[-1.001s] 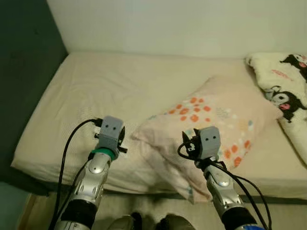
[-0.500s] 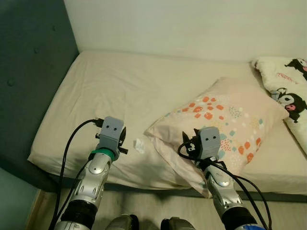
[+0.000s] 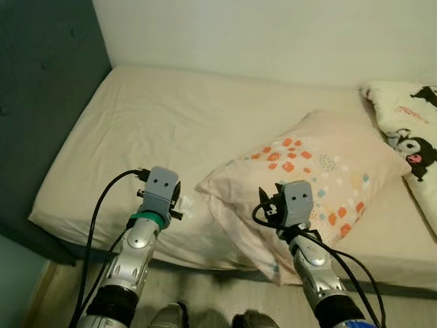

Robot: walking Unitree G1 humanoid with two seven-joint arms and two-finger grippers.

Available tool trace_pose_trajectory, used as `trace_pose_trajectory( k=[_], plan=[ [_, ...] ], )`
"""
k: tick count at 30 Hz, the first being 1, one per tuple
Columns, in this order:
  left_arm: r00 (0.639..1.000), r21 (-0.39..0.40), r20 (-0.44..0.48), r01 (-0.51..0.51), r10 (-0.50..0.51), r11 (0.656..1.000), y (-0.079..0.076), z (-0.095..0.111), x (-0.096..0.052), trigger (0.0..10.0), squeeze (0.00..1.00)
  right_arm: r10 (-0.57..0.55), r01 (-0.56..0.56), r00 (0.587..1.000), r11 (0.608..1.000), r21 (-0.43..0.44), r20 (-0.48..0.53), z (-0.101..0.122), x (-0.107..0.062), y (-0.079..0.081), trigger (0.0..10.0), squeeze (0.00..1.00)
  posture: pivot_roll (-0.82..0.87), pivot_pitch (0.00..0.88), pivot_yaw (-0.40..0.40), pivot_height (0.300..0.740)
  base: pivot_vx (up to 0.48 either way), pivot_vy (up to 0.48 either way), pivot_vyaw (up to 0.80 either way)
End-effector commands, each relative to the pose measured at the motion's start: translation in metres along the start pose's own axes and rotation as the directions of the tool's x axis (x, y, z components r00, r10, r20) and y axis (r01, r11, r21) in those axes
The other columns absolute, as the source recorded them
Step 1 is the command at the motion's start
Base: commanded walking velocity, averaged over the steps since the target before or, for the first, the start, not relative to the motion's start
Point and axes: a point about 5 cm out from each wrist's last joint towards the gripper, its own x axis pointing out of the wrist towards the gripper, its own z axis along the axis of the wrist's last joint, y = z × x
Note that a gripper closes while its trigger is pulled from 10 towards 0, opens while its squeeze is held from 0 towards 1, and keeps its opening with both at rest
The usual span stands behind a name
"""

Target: Clean up the room

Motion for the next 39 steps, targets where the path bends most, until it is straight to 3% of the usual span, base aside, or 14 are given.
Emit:
trace_pose_trajectory(
  k=[1, 7, 12, 20, 28, 31, 34, 39],
  plan=[
    [1.0, -0.001, -0.011, 0.008, -0.008, 1.0, -0.003, -0.002, -0.001, 10.0, 0.0, -0.013, 0.013, 1.0, 1.0, 0.002, -0.028, -0.006, -0.005, -0.003, 10.0, 0.0, -0.02, 0.022, 0.006, 0.74, 0.0, 0.0, 0.0],
    [0.999, 0.009, -0.035, -0.021, 0.022, 1.0, 0.001, -0.005, 0.0, 10.0, 0.0, -0.008, 0.008, 1.0, 1.0, 0.002, -0.027, -0.007, -0.005, -0.002, 10.0, 0.0, -0.02, 0.022, 0.006, 0.74, 0.0, 0.0, 0.0],
    [0.995, 0.076, -0.08, -0.056, 0.062, 0.996, 0.007, -0.012, 0.0, 10.0, 0.0, 0.014, -0.014, 1.0, 1.0, 0.0, -0.016, -0.004, -0.004, 0.003, 10.0, 0.0, -0.02, 0.031, 0.01, 0.74, 0.0, 0.0, 0.0],
    [0.991, 0.057, -0.109, -0.07, 0.075, 0.996, 0.009, -0.016, 0.0, 10.0, 0.0, 0.014, -0.015, 1.0, 0.999, 0.031, 0.025, 0.006, 0.003, 0.009, 10.0, 0.0, -0.02, 0.037, 0.012, 0.74, 0.0, 0.0, 0.0],
    [0.946, 0.046, -0.257, -0.191, 0.197, 0.98, 0.025, -0.043, -0.005, 10.0, 0.0, 0.005, -0.006, 0.999, 1.0, 0.028, 0.041, 0.011, 0.006, 0.01, 10.0, 0.0, -0.03, 0.058, 0.009, 0.74, 0.0, 0.0, 0.0],
    [0.913, -0.026, -0.295, -0.301, 0.281, 0.953, 0.042, -0.05, -0.007, 10.0, 0.0, 0.009, -0.011, 0.998, 0.999, 0.037, 0.06, 0.016, 0.008, 0.014, 10.0, 0.0, -0.02, 0.072, 0.001, 0.74, 0.0, 0.0, 0.0],
    [0.908, -0.08, -0.277, -0.348, 0.314, 0.934, 0.051, -0.047, -0.006, 10.0, 0.0, 0.013, -0.016, 0.997, 0.999, 0.042, 0.07, 0.019, 0.009, 0.016, 10.0, 0.0, -0.02, 0.074, -0.004, 0.74, 0.0, 0.0, 0.0],
    [0.902, -0.102, -0.24, -0.391, 0.359, 0.915, 0.062, -0.041, -0.007, 10.0, 0.0, 0.017, -0.021, 0.997, 0.999, 0.045, 0.078, 0.021, 0.01, 0.017, 10.0, 0.0, -0.02, 0.077, -0.009, 0.73, 0.0, 0.0, 0.0]
  ],
)
